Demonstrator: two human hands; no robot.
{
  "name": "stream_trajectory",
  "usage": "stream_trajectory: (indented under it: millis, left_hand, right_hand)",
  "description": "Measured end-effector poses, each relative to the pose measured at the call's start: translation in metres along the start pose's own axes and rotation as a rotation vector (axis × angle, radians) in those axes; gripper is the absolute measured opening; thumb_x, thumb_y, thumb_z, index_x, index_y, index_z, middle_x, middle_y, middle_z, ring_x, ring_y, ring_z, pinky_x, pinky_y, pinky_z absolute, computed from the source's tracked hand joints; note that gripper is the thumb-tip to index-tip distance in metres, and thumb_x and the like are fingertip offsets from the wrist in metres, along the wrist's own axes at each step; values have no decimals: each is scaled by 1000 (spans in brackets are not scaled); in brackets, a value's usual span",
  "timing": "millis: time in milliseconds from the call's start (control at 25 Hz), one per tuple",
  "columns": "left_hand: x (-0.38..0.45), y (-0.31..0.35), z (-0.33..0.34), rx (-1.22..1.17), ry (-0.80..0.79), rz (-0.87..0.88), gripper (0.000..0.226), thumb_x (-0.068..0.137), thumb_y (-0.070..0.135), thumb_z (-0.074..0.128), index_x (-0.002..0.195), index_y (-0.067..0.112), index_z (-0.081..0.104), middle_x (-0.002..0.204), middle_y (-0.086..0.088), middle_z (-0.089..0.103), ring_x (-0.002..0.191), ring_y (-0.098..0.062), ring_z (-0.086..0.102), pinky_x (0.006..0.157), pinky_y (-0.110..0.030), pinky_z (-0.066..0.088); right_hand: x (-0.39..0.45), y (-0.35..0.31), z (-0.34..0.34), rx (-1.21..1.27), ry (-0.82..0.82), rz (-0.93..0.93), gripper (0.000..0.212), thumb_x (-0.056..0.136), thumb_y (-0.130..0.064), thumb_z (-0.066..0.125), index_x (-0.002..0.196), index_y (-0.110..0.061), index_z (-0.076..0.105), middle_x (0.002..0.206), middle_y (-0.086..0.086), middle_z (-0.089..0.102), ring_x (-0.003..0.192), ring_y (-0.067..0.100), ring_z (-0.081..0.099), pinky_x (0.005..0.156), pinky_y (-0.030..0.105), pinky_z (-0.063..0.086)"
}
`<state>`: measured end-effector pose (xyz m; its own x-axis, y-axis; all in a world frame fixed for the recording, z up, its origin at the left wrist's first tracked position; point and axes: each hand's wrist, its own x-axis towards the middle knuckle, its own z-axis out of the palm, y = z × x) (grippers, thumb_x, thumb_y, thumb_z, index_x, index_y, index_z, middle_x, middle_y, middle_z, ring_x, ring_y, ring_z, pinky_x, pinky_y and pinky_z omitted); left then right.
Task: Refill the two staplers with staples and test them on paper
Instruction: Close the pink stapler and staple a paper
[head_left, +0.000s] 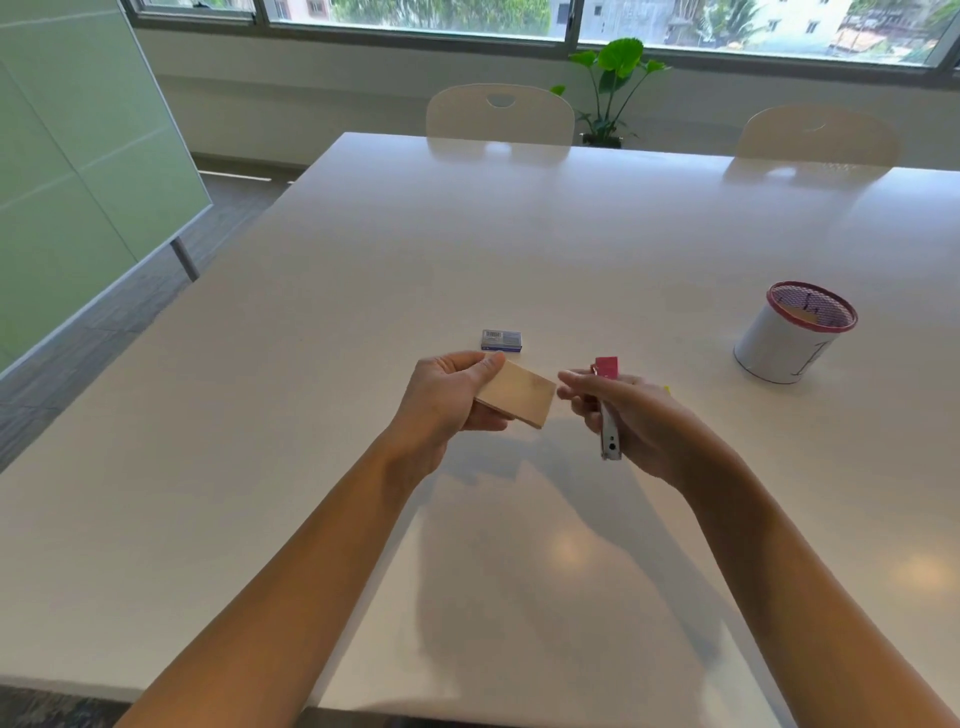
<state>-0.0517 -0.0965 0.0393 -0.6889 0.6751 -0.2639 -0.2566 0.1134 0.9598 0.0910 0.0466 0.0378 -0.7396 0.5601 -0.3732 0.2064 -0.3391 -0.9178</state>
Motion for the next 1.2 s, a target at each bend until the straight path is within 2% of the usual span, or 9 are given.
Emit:
stream_trajectory:
  millis: [120,200,280,400,520,640,800,1040,1200]
  left_hand:
    - [2,-1,-3,-99,52,-4,9,96,17,65,94,11,72,96,-12,74,78,-22,75,57,-26,59]
    - [3,-2,-2,-106,59,-6,8,96,11,63,100,7,69,103,-14,73,83,-24,75,62,-25,60]
    - [3,-1,0,-119,63,-4,6,95,5,64,99,9,66,103,-13,72,78,-21,77,62,-23,60]
    - [4,0,3,-118,73,-20,10,93,4,67,96,10,61,101,-12,69,68,-18,76,58,-22,58]
    - [5,1,6,-100,82,-26,15,91,8,69,103,9,60,101,-13,69,67,-19,76,57,-22,58]
    - [4,2,9,-139,98,14,11,91,6,70,94,9,60,98,-10,69,67,-14,75,62,-21,59]
    - [2,1,14,-126,85,20,14,89,2,71,97,9,60,107,-13,69,73,-17,77,68,-24,61]
    - [-7,-4,24,-85,125,56,21,82,-3,76,87,9,60,99,-16,70,78,-25,76,65,-24,60]
    - [-9,-4,23,-71,166,59,20,78,3,82,81,10,64,95,-12,70,80,-24,74,61,-24,60]
  right_hand:
    - [-4,2,1,316,-58,179,24,94,-13,59,108,5,64,90,15,74,69,14,68,59,17,57]
    - [-8,5,2,393,-86,203,27,95,-14,58,110,8,62,92,21,74,74,21,73,67,23,61]
    - [-13,10,4,391,-123,191,33,93,-20,60,112,6,59,92,21,74,74,24,75,67,29,63]
    - [-20,16,6,257,-152,150,46,84,-32,65,115,0,56,94,17,75,67,21,74,56,26,60]
    - [-22,24,10,-82,-11,10,39,86,-33,70,114,-8,59,96,11,76,64,16,72,48,19,49]
    - [-21,34,11,-385,128,-86,37,82,-35,79,109,-19,61,93,5,76,66,10,68,59,24,46]
    - [-20,36,13,-450,140,-92,38,81,-40,78,112,-23,64,91,5,73,74,11,61,68,27,49]
    - [-23,30,26,-240,44,-65,11,93,-23,67,101,-16,69,90,1,74,77,12,57,72,25,48]
    - [-26,23,30,33,-86,70,31,98,-36,55,110,-9,66,88,2,67,76,12,55,72,26,46]
